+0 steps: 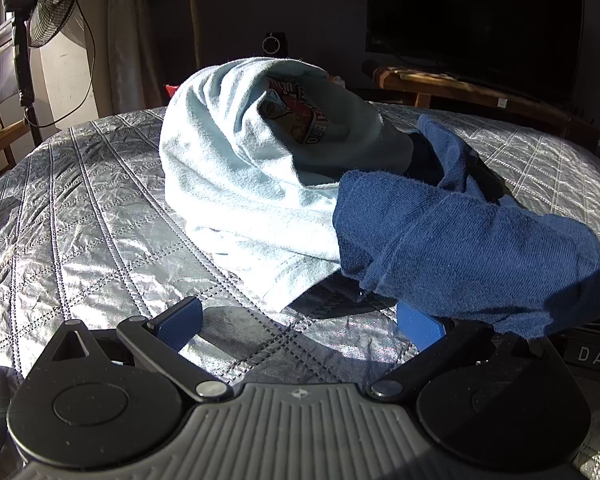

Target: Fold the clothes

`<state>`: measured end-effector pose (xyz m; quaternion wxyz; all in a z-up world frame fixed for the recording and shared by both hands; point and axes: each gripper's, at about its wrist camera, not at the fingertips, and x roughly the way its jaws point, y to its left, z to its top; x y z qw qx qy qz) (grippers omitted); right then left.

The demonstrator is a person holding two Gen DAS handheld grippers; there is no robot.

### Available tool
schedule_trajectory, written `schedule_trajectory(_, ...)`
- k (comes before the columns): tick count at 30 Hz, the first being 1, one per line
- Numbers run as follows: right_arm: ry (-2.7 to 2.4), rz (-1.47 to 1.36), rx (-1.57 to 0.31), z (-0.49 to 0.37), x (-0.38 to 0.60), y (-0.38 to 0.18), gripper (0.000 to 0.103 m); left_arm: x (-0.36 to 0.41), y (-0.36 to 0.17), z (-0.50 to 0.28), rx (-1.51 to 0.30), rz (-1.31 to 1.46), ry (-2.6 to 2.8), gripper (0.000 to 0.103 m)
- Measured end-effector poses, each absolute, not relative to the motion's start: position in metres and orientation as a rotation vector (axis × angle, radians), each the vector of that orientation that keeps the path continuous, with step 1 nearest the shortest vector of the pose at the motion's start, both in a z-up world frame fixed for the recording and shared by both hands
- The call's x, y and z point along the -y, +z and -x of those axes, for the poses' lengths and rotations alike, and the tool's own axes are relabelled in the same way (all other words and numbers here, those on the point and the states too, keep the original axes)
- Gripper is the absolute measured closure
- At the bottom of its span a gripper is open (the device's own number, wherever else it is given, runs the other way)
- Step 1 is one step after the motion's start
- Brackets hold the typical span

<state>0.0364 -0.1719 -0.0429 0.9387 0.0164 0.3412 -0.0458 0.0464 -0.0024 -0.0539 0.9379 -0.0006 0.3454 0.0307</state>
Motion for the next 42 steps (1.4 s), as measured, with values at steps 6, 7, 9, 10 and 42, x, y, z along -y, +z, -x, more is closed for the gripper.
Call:
schedule_trajectory(6, -0.093, -0.034, -0.697, -0.0363, 0.1719, -0.0428, 0.000, 0.0026, -0.0538, -0.0464, -0.706, 0.001, 0.063, 0.000)
schedule_trajectory(7, -0.093, -0.034, -0.697, -0.0364, 0.1719, -0.0428, 0.000, 0.0025, -0.0538, -0.0465, -0.706, 0.001, 0.063, 0.000)
schedule_trajectory(9, -0.093, -0.034, -0.697, -0.0364, 0.1719, -0.0429, 0.000, 0.0026, -0.0538, -0.0465, -0.706, 0.001, 0.063, 0.000)
schedule_trajectory(10, -0.094, -0.034, -0.697, -0.0364, 0.1719, -0.0429, 0.000, 0.0026, -0.0538, -0.0465, -0.706, 0.001, 0.063, 0.000)
schedule_trajectory(42, -0.092, -0.028, -0.697, -0.0383, 0.1711, -0.0467, 0.000, 0.0033, -0.0536, -0.0468, -0.706, 0.002, 0.064, 0.000)
